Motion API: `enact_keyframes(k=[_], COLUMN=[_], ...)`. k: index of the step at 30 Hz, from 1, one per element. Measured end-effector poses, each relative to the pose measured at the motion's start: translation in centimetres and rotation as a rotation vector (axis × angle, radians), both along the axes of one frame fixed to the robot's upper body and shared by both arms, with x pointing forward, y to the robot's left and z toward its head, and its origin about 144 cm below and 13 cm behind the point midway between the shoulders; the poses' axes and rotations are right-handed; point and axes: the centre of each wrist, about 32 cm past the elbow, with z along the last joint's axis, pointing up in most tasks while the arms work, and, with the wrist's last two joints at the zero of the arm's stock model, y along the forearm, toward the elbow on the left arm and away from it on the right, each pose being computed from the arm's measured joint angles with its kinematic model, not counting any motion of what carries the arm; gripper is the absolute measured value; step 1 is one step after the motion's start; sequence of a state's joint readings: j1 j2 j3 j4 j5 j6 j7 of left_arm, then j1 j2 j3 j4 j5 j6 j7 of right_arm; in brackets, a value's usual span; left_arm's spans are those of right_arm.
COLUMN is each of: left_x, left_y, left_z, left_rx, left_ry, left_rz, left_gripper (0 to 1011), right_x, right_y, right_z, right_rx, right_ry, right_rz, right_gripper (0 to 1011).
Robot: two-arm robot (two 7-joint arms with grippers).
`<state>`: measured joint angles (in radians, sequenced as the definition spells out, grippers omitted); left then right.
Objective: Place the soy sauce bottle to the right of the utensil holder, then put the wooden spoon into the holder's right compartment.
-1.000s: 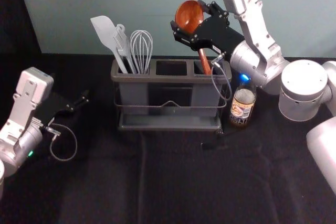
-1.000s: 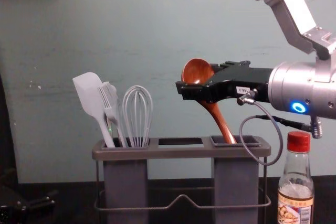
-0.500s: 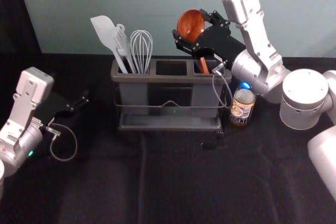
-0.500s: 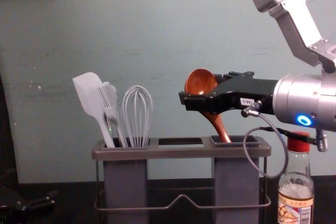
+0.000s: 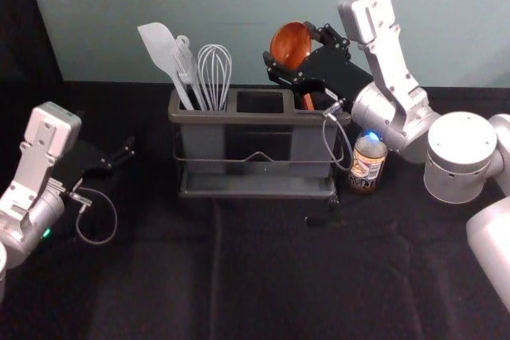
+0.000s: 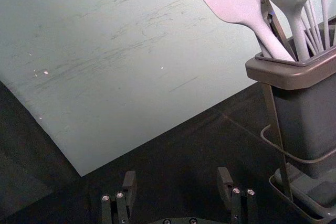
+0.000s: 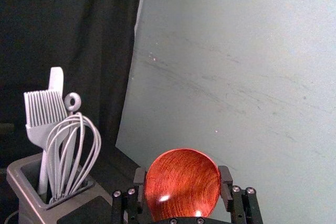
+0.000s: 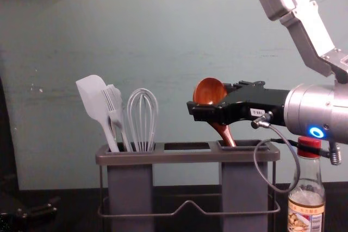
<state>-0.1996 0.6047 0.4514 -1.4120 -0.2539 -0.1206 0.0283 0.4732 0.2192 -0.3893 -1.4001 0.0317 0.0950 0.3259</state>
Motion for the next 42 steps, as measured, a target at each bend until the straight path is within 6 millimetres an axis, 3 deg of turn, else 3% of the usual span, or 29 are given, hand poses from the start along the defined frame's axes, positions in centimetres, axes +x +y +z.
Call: enact_keyframes(k=[24, 31, 42], left_x=[0.00, 0.00, 0.00], left_y=[0.00, 0.00, 0.00], left_z=[0.00, 0.00, 0.00], left_rx=[0.000, 0.000, 0.000], left_ry=[0.000, 0.000, 0.000], left_rz=[0.000, 0.000, 0.000], left_gripper=[1005, 1005, 1005], right_x=[-0.10, -0.09, -0.08], right_y=[-0.11, -0.09, -0.09], right_z=[-0.21, -0.20, -0.19], right_rx=[-0.002, -0.003, -0.003], right_ry=[0.011, 0.011, 0.010], right_rz=[-0.006, -0.005, -0.005], right_gripper=[844, 1000, 1004])
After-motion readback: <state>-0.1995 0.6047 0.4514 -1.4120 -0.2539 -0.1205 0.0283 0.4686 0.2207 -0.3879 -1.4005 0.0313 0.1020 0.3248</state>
